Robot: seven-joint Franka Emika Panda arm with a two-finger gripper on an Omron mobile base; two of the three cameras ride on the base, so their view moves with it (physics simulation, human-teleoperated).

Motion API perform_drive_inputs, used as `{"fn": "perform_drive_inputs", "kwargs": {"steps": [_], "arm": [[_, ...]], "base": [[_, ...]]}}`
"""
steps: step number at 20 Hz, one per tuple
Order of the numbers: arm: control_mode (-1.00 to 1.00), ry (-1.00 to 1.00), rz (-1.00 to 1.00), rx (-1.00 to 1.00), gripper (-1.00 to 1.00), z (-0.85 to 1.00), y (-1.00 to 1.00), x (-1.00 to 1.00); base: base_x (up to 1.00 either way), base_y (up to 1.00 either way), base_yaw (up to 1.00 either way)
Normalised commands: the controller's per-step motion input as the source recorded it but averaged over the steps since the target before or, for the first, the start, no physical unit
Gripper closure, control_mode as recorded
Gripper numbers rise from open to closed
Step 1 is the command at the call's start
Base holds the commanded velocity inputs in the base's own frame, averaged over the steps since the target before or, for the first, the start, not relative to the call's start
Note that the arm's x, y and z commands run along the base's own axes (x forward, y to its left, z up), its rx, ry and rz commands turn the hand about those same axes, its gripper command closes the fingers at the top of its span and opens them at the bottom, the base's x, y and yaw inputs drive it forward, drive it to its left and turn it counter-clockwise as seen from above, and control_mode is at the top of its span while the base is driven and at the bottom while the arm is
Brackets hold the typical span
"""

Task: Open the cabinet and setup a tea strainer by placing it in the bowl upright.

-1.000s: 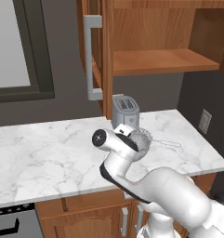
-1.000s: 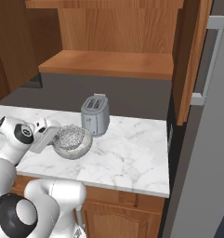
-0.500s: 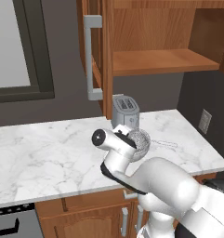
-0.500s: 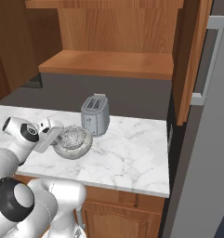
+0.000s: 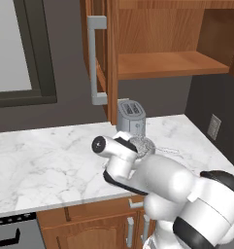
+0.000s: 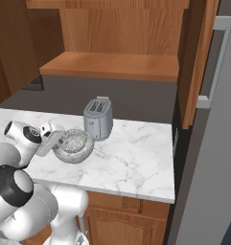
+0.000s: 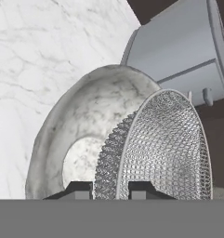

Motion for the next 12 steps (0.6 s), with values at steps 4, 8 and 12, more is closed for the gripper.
{"fn": "perform_drive_inputs", "kwargs": {"steps": [4, 8, 12], "arm": [[-1.0, 0.0, 0.0, 0.01, 1.0, -0.12, 0.15, 0.17], [-1.0, 0.02, 0.0, 0.03, 1.0, -0.24, 0.03, 0.05], [-1.0, 0.0, 0.0, 0.06, 1.0, -0.23, 0.0, 0.0]], "base": [[0.0, 0.0, 0.0], [0.0, 0.0, 0.0], [0.0, 0.0, 0.0]]}}
